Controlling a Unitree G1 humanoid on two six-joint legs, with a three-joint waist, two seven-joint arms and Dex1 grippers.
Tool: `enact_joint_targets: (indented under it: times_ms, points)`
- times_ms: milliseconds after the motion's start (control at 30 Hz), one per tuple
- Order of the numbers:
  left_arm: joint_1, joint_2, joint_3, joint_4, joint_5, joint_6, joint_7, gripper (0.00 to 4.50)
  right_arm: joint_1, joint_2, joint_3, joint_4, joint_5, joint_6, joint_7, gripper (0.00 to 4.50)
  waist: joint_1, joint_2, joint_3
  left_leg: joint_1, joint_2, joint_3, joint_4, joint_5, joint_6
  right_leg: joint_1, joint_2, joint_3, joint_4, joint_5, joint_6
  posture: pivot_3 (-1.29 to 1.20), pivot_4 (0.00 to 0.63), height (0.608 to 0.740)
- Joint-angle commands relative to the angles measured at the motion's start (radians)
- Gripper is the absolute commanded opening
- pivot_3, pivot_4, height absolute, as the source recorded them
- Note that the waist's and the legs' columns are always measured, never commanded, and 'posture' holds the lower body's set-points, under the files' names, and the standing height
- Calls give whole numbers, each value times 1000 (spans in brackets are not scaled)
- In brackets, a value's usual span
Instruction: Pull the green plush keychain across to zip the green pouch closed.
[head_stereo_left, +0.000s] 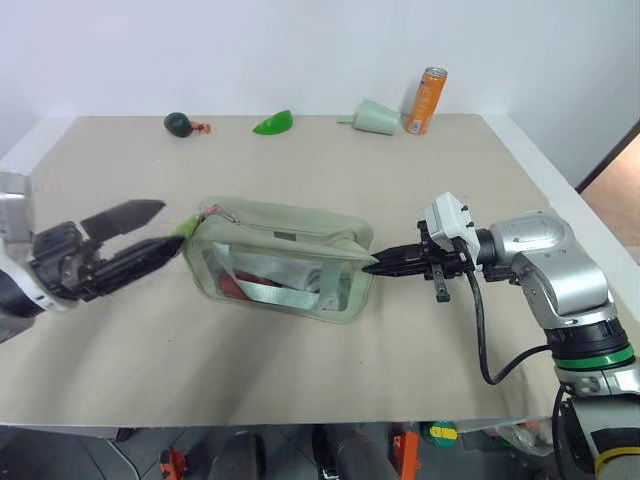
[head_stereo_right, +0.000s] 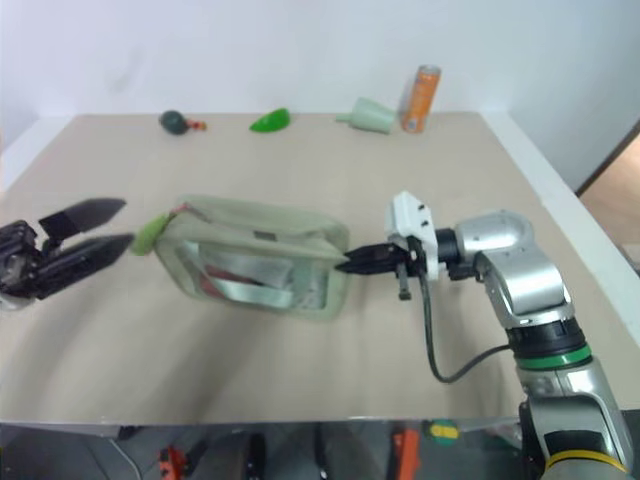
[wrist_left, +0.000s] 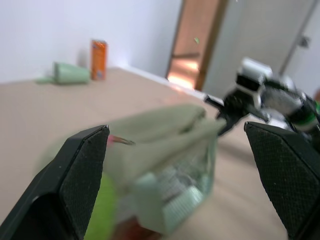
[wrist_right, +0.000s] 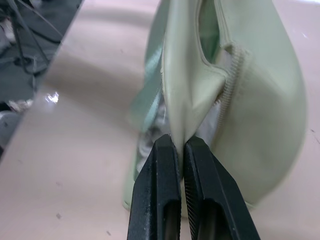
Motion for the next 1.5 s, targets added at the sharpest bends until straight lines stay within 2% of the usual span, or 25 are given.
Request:
enact_joint_targets:
  times_ms: [33, 200, 400, 533, 767, 900, 1100, 1300, 1500]
  points:
    - [-20, -17, 49, 83, 12, -26, 77, 4500, -48, -49, -22, 41, -34, -54, 31, 39, 1, 0, 0, 0, 0, 0, 0, 0, 0, 0, 0, 0, 0, 0, 0, 0, 150, 740]
    - [37, -31, 7, 90, 66, -25, 52, 4500, -64, -69, -22, 73, -49, -87, 46, 39, 1, -1, 0, -1, -1, 1, 0, 0, 0, 0, -2, 1, 0, 0, 0, 0, 150, 740]
    - [72, -59, -22, 61, 50, -7, 30, 4500, -61, -60, -22, 64, -47, -87, 41, 39, 1, -1, 0, -1, -2, 1, 0, 0, 0, 0, -2, 1, 0, 0, 0, 0, 150, 740]
    - [103, -53, -3, 29, -16, 32, 5, 4500, -60, -48, -16, 62, -49, -87, 33, 39, 1, -1, 0, -1, -1, 1, 1, 0, 0, 0, -2, 1, 0, 1, 0, 0, 150, 740]
    - [157, -28, 21, 73, -5, 60, 2, 4500, -72, -27, -8, 80, -58, -99, 28, 39, -1, -1, 0, 0, 0, 1, 1, 0, 0, 0, -1, 1, 0, 1, 0, 0, 150, 740]
    - [188, -35, 10, 34, 9, 46, -17, 4500, -71, -20, -7, 83, -61, -102, 29, 39, -1, -1, 0, 0, 0, 1, 0, 0, 0, 0, -1, 1, 0, 1, 0, 0, 150, 740]
    - [156, -8, 47, -30, -57, 42, -27, 4500, -67, -16, -6, 81, -65, -101, 27, 39, -1, -1, -1, 0, 0, 1, 1, 0, 0, 0, -1, 1, 0, 1, 0, 0, 150, 740]
    - [190, 32, -5, -85, 14, 41, -68, 4500, -66, -14, -7, 82, -70, -102, 25, 39, -2, -1, 0, 0, 0, 1, 0, 0, 0, 0, 0, 1, 0, 1, 0, 0, 150, 740]
    - [214, 29, -66, -88, 100, 22, -94, 4500, -59, -9, -9, 72, -67, -100, 15, 39, -1, -1, -1, 0, 0, 1, 0, 0, 0, 0, 0, 1, 0, 1, -1, 0, 150, 740]
